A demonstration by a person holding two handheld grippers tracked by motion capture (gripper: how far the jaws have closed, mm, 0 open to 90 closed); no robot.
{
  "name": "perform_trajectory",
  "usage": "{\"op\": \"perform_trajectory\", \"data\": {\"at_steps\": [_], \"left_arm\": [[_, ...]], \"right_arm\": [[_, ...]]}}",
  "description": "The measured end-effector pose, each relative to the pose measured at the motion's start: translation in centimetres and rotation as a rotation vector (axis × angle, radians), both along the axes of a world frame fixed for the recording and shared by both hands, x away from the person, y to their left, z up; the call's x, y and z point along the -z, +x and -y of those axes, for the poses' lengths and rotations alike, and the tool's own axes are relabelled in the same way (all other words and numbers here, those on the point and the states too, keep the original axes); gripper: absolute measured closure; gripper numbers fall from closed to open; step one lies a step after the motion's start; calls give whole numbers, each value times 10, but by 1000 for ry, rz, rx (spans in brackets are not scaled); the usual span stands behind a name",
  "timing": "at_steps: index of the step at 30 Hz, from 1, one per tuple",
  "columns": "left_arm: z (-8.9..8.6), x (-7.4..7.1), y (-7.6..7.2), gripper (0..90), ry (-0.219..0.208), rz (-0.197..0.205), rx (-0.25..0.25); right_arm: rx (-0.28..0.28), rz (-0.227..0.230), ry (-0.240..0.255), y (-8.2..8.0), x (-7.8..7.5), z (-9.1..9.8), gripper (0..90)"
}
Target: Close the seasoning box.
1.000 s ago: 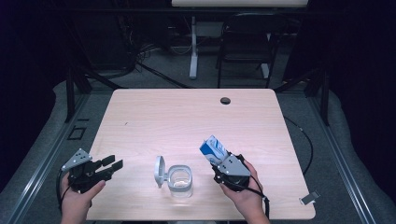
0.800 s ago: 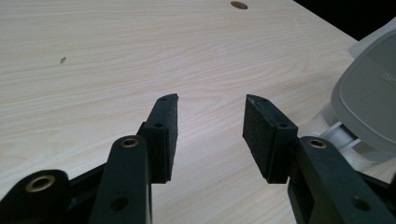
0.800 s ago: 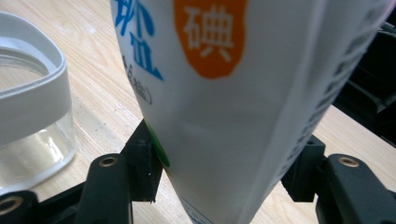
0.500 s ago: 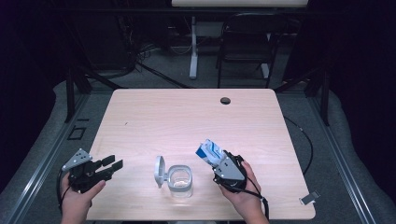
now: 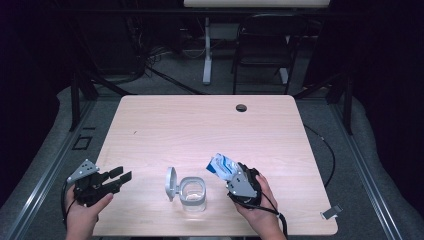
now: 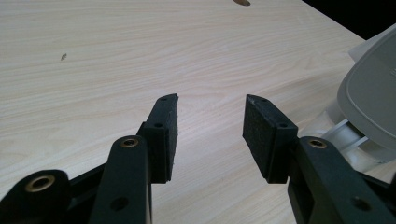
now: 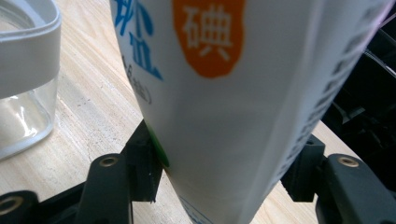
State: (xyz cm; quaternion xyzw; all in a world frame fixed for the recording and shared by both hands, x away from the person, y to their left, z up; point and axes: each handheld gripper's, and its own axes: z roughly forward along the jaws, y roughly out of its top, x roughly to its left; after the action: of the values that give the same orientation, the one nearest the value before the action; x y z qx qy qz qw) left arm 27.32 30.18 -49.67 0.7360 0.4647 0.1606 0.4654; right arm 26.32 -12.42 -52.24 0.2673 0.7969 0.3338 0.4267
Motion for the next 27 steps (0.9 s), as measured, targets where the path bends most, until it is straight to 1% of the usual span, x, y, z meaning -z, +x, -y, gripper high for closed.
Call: {"op": "perform_trajectory", "data": {"at_steps": [3,4,6,7,8,11,13,14,18,19,21,22,24,25,26,27], "left_arm": [[-1,0,0,560,-4,3,-6],[-1,0,0,560,-4,3,-6],[-1,1,0,560,-5,3,-7],[-2,1,0,560,-3,2,-8],[-1,1,1,560,-4,2,-9],[-1,1,1,560,-3,1,-9],[-2,1,1,560,-3,-1,-9],[-2,2,1,560,-2,-2,-9],[-2,2,1,560,-2,-1,-9],[-2,2,1,560,-3,-1,-10],[-3,2,1,560,-2,-5,-10],[-3,2,1,560,-1,-5,-10],[-3,2,1,560,-2,-5,-11],[-3,2,1,560,-2,-5,-11],[-3,1,1,560,-1,-4,-10],[-3,1,1,560,-1,-4,-10]], "right_arm": [[-2,6,-21,-1,2,-1,415],[-4,15,-21,-1,3,-2,415],[-7,17,-51,-2,4,-4,415],[-7,17,-51,-2,4,-4,415],[-6,27,-68,-2,5,-5,415],[-9,36,-82,-3,7,-7,415],[-9,41,-76,-3,8,-8,416],[-4,45,-98,-3,8,-9,416],[-9,58,-116,-3,10,-11,415],[-14,66,-128,-4,11,-13,415],[-17,72,-131,-4,12,-13,416],[-19,70,-147,-4,11,-14,415],[-25,80,-155,-5,12,-16,415],[-28,88,-167,-5,13,-17,416],[-30,95,-190,-6,12,-17,416],[-33,101,-196,-6,12,-18,417]]}}
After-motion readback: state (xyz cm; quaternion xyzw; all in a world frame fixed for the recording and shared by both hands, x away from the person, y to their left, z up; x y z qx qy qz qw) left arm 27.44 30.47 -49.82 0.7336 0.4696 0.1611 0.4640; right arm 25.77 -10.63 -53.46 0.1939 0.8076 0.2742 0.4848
